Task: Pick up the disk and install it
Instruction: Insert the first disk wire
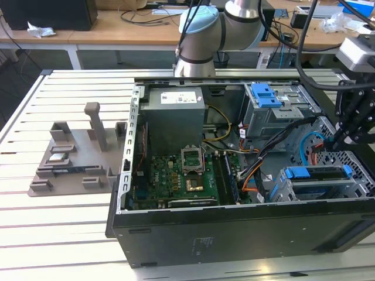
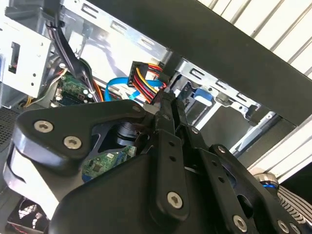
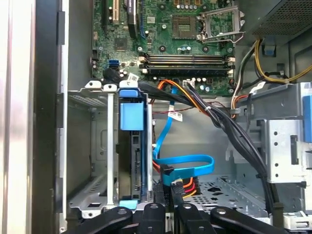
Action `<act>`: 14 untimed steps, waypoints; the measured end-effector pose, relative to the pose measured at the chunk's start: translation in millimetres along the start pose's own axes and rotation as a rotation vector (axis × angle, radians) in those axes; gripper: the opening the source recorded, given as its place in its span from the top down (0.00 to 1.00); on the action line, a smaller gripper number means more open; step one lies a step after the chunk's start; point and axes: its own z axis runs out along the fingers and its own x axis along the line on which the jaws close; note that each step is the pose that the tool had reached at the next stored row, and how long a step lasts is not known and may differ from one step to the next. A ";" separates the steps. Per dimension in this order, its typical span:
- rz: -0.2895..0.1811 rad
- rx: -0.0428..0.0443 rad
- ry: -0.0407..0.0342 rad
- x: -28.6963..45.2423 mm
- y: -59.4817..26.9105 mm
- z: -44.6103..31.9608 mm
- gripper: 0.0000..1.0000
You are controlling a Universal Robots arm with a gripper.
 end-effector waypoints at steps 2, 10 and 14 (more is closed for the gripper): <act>0.000 0.0000 -0.0001 4.7 0.8 0.2 0.83; 0.000 0.0000 -0.0011 16.9 2.7 3.2 0.83; 0.000 0.0000 -0.0009 19.5 5.5 6.6 0.83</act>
